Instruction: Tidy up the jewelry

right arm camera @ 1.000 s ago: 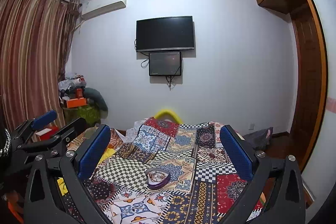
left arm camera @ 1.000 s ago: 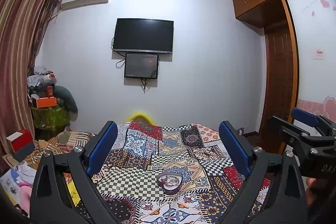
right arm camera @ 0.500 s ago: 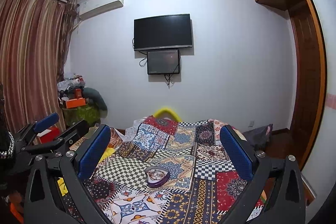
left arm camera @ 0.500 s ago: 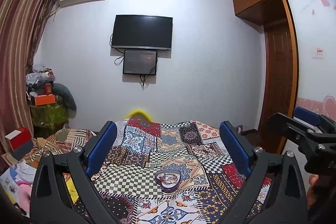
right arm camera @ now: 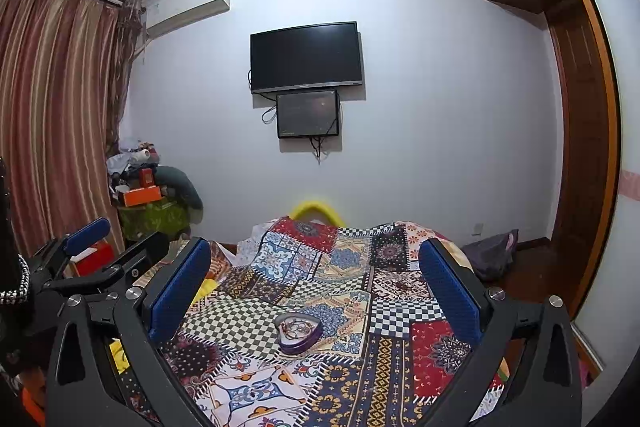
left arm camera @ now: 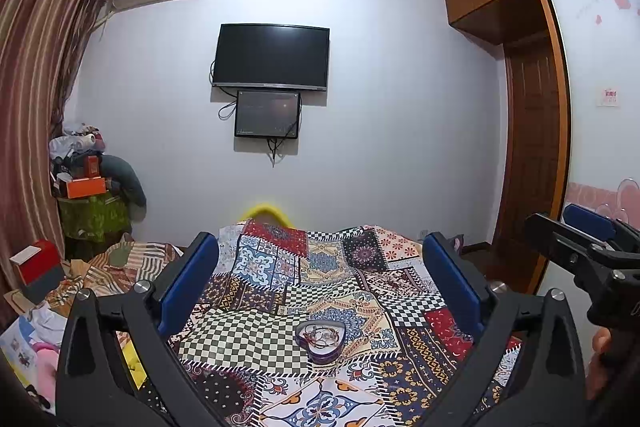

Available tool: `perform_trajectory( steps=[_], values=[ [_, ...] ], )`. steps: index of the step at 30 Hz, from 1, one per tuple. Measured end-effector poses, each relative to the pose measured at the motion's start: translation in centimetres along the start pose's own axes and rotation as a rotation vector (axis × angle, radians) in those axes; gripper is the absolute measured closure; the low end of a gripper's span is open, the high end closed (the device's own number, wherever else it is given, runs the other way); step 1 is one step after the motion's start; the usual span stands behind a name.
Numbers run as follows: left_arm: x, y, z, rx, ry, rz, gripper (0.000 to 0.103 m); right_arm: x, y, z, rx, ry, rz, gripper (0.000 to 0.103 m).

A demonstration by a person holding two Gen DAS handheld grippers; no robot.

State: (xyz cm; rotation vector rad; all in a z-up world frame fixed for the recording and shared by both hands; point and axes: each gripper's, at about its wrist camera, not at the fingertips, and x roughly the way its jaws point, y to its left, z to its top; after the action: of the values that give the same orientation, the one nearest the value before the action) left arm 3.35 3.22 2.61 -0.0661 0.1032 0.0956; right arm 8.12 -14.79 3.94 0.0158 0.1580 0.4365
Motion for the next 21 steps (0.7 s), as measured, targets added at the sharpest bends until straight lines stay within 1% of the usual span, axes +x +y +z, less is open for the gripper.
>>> perform_trajectory(
  steps=[21],
  values=[
    [0.07, 0.06, -0.41, 0.001, 0.010, -0.022, 0.001, 0.04, -0.09, 0.07, 0.013, 0.008, -0.002, 0.000]
  ],
)
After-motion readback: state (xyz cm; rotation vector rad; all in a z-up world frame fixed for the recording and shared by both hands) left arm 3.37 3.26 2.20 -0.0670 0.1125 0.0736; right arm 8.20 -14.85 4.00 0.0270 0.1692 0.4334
